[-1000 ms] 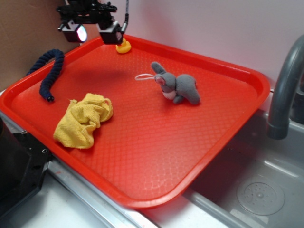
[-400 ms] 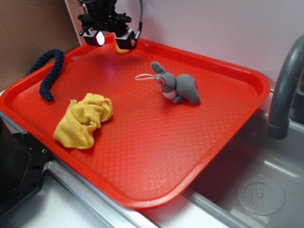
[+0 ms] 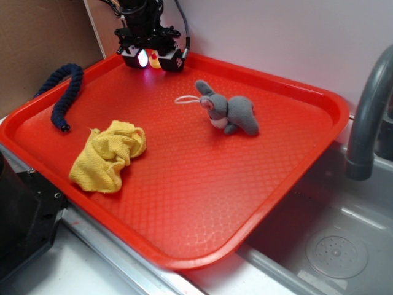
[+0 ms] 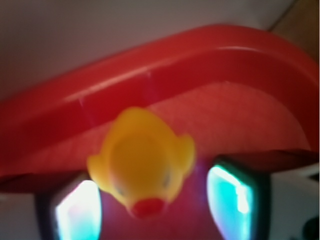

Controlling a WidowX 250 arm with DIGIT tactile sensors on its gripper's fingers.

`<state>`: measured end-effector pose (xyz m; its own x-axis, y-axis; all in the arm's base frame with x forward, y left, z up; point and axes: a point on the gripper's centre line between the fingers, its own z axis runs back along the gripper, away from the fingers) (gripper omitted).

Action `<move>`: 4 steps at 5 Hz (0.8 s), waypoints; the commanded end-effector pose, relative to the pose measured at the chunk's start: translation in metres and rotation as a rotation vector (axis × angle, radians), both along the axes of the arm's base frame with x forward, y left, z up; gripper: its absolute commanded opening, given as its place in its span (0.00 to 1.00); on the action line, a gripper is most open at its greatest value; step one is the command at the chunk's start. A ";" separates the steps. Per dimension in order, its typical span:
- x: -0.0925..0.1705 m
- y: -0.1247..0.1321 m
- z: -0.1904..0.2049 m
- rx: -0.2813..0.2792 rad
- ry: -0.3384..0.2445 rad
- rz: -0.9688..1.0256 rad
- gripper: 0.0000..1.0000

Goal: Grab the yellow duck.

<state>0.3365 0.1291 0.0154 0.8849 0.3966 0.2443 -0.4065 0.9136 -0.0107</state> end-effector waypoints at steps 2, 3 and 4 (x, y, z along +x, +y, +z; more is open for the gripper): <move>0.003 0.030 0.027 -0.018 -0.037 0.036 0.00; -0.027 0.015 0.073 -0.079 -0.029 0.036 0.00; -0.074 -0.002 0.110 -0.106 0.021 0.134 0.00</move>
